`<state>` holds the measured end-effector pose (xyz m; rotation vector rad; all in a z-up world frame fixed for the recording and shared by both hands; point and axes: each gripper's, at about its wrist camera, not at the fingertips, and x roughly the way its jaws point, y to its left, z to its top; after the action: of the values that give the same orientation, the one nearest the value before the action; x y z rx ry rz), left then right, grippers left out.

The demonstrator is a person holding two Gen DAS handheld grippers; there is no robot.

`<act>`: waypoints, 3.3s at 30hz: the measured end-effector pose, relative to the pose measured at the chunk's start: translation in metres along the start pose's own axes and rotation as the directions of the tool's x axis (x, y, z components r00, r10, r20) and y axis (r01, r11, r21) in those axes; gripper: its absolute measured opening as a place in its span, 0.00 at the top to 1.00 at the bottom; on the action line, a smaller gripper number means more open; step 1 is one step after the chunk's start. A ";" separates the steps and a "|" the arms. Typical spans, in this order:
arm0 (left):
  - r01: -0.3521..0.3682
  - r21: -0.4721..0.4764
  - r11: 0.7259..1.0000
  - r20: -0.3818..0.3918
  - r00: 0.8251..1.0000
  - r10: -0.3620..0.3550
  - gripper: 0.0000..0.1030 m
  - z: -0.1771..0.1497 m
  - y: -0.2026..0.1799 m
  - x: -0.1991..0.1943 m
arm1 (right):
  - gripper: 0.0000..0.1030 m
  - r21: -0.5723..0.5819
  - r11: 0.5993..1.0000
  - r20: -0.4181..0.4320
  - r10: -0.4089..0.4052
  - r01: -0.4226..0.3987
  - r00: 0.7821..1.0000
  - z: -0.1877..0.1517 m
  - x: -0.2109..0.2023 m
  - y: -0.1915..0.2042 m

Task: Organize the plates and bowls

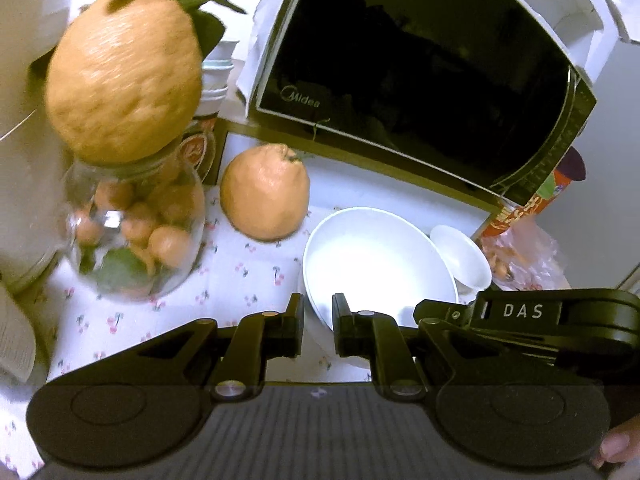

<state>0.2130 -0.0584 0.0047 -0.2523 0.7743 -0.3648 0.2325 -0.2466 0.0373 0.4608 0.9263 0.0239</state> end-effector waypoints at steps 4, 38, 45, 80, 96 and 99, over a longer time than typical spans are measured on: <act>0.006 -0.019 1.000 -0.015 1.000 -0.007 0.88 -0.009 0.003 -0.009 | 0.86 -0.010 1.000 -0.001 -0.002 0.002 1.000 -0.009 -0.011 0.005; -0.029 -0.058 0.998 -0.118 0.993 0.022 0.88 -0.050 0.033 -0.008 | 0.86 0.125 0.989 -0.111 0.089 -0.075 0.990 -0.065 0.023 -0.024; -0.035 -0.042 0.999 -0.123 0.992 0.029 0.86 -0.050 0.034 -0.008 | 0.83 0.073 0.996 -0.113 0.058 -0.050 0.992 -0.067 0.028 -0.018; -0.065 0.040 0.997 -0.040 0.997 0.067 0.08 -0.043 -0.011 -0.049 | 0.19 -0.042 0.999 0.055 0.017 -0.014 0.998 -0.050 -0.062 -0.064; -0.014 0.044 0.999 -0.032 0.999 0.015 0.04 -0.049 -0.051 -0.025 | 0.18 0.032 0.999 0.103 -0.037 0.034 0.994 -0.039 -0.082 -0.118; -0.001 0.045 0.999 -0.026 1.000 0.002 0.03 -0.050 -0.057 -0.020 | 0.17 0.055 0.998 0.107 -0.045 0.040 0.993 -0.037 -0.083 -0.130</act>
<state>0.1511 -0.1064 0.0031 -0.2054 0.7912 -0.3842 0.1302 -0.3681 0.0310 0.4866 0.8309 -0.0638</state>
